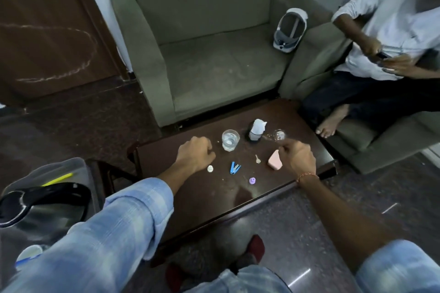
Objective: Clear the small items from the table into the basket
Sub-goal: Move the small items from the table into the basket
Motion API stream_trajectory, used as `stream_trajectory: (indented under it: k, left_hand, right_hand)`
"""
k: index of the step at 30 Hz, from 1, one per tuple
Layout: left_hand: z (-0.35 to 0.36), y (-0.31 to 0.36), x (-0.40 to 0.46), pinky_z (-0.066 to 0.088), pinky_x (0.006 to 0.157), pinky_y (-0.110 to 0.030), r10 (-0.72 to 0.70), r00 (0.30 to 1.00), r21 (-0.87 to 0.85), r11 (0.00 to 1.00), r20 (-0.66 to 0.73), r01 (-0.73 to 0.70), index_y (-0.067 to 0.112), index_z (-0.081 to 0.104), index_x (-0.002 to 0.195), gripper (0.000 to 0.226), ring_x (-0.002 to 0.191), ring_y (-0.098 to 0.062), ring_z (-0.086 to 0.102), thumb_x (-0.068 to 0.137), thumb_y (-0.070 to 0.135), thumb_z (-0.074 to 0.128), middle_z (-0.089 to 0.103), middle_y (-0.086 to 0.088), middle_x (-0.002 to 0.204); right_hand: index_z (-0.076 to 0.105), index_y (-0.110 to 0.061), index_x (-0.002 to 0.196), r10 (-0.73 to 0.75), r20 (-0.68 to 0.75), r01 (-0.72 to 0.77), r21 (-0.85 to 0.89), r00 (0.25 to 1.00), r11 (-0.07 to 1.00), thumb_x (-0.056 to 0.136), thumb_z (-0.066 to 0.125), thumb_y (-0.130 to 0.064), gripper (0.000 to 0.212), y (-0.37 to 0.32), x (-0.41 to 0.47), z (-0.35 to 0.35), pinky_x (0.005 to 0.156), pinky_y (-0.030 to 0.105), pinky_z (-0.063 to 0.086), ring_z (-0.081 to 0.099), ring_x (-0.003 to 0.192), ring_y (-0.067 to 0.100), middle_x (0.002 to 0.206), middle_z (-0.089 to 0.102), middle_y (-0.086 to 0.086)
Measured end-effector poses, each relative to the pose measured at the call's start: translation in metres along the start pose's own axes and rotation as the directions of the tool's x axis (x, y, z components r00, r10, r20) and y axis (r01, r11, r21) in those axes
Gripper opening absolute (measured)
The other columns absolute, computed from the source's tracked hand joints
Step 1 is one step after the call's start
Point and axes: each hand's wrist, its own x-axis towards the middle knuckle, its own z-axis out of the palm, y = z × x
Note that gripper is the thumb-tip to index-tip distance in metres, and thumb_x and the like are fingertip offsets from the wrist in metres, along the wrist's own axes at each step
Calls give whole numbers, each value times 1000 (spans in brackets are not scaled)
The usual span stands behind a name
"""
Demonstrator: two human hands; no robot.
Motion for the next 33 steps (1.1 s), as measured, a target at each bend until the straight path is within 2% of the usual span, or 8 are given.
stream_trajectory:
  k: [5, 11, 17, 20, 24, 27, 30, 33]
  left_hand:
    - [29, 72, 23, 53, 83, -37, -11, 999, 3, 1000, 50, 11, 24, 71, 100, 25, 97, -30, 67, 80, 34, 59, 71, -3, 100]
    - [66, 111, 48, 54, 87, -39, -39, 987, -14, 999, 153, 42, 22, 69, 102, 25, 98, -31, 66, 80, 29, 61, 69, -5, 102]
    - [101, 108, 77, 56, 83, -41, -63, 980, -47, 996, 187, 73, 16, 67, 102, 24, 96, -36, 66, 80, 22, 60, 69, -10, 102]
    - [126, 96, 93, 56, 83, -40, -95, 970, -63, 992, 224, 112, 11, 66, 107, 29, 97, -35, 67, 79, 19, 65, 69, -13, 104]
    - [164, 73, 115, 53, 81, -41, -109, 967, -96, 986, 229, 134, 4, 63, 108, 30, 97, -36, 64, 80, 17, 64, 66, -18, 104]
    - [195, 60, 132, 48, 88, -44, -125, 961, -119, 980, 248, 158, 0, 61, 112, 35, 103, -38, 61, 81, 16, 65, 63, -21, 110]
    - [223, 49, 148, 45, 94, -46, -180, 952, -128, 968, 250, 216, -1, 58, 117, 41, 107, -38, 58, 80, 15, 67, 60, -22, 115]
    - [250, 43, 164, 42, 97, -46, -192, 949, -89, 971, 249, 220, 0, 54, 125, 49, 112, -38, 53, 80, 16, 67, 56, -23, 119]
  right_hand:
    - [74, -23, 101, 44, 38, -47, 88, 998, 995, 85, 59, -23, 22, 60, 34, -18, 82, 37, 52, 67, 97, 38, 103, 72, 15]
    - [64, -15, 121, 49, 187, -66, 89, 981, 994, 86, 65, -25, 36, 110, 75, -12, 91, 38, 52, 66, 104, 33, 113, 69, 15]
    - [50, -6, 132, 36, 347, -45, 18, 937, 999, 78, 73, -28, 62, 123, 106, 13, 97, 38, 45, 53, 121, 36, 127, 57, 20]
    - [48, -4, 131, 77, 414, -69, -35, 907, 997, 75, 78, -30, 68, 129, 123, 34, 98, 37, 46, 53, 119, 36, 128, 54, 20]
    - [49, -2, 128, 48, 434, -6, -96, 900, 995, 73, 79, -32, 69, 141, 149, 71, 97, 40, 44, 54, 116, 40, 126, 53, 22]
    - [45, -1, 133, 50, 461, 26, -157, 886, 987, 73, 79, -34, 77, 147, 168, 102, 101, 42, 41, 51, 120, 42, 133, 49, 23]
    - [27, -6, 148, 53, 541, 75, -212, 839, 974, 71, 79, -45, 101, 153, 187, 135, 109, 44, 35, 35, 136, 40, 149, 33, 21]
    - [13, -12, 154, 39, 597, 155, -270, 802, 950, 70, 78, -53, 114, 161, 208, 167, 113, 48, 32, 25, 141, 41, 155, 22, 20]
